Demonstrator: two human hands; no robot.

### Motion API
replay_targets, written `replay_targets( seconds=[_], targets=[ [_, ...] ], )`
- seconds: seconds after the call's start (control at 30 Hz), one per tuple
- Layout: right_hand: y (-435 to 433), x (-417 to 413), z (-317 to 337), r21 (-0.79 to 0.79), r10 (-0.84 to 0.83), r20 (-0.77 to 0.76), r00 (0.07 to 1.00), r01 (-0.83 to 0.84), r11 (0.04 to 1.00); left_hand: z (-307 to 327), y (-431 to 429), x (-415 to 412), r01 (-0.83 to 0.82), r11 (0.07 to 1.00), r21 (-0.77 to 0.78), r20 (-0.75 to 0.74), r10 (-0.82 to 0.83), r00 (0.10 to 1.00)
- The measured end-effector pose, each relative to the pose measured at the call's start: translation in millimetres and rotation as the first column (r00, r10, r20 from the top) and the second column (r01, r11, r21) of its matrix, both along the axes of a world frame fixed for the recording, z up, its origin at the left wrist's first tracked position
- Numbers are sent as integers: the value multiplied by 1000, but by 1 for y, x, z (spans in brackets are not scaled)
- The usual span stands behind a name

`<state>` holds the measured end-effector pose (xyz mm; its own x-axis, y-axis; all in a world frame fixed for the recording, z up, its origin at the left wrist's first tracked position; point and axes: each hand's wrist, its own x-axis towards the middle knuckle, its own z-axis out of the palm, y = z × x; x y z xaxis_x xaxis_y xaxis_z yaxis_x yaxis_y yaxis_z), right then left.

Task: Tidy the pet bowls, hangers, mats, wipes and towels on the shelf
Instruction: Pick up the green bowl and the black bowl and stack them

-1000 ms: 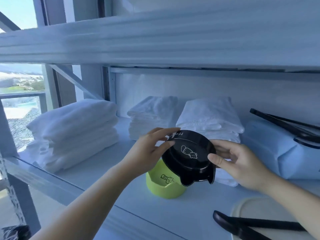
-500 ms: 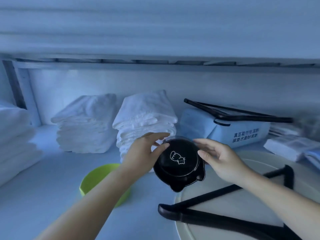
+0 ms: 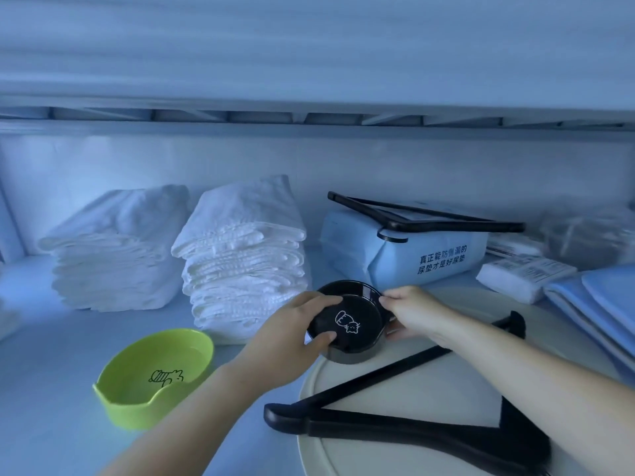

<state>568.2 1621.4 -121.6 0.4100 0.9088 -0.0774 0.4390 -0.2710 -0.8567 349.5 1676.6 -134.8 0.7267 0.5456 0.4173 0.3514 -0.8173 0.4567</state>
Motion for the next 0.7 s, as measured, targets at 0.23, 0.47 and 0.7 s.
replay_targets(
  seconds=[0.23, 0.47, 0.7],
  targets=[
    [-1, 7, -1, -17, 16, 16, 1000, -16, 1000, -6, 3, -6, -33, 999, -1, -61, 33, 998],
    [-12, 2, 16, -45, 110, 7, 994, -110, 993, 1, -12, -13, -10, 997, -72, 31, 13, 999],
    [-20, -57, 49, -35, 334, -231, 914, -350, 936, 36, -40, -80, -30, 1000, -7, 116, 31, 993]
  ],
)
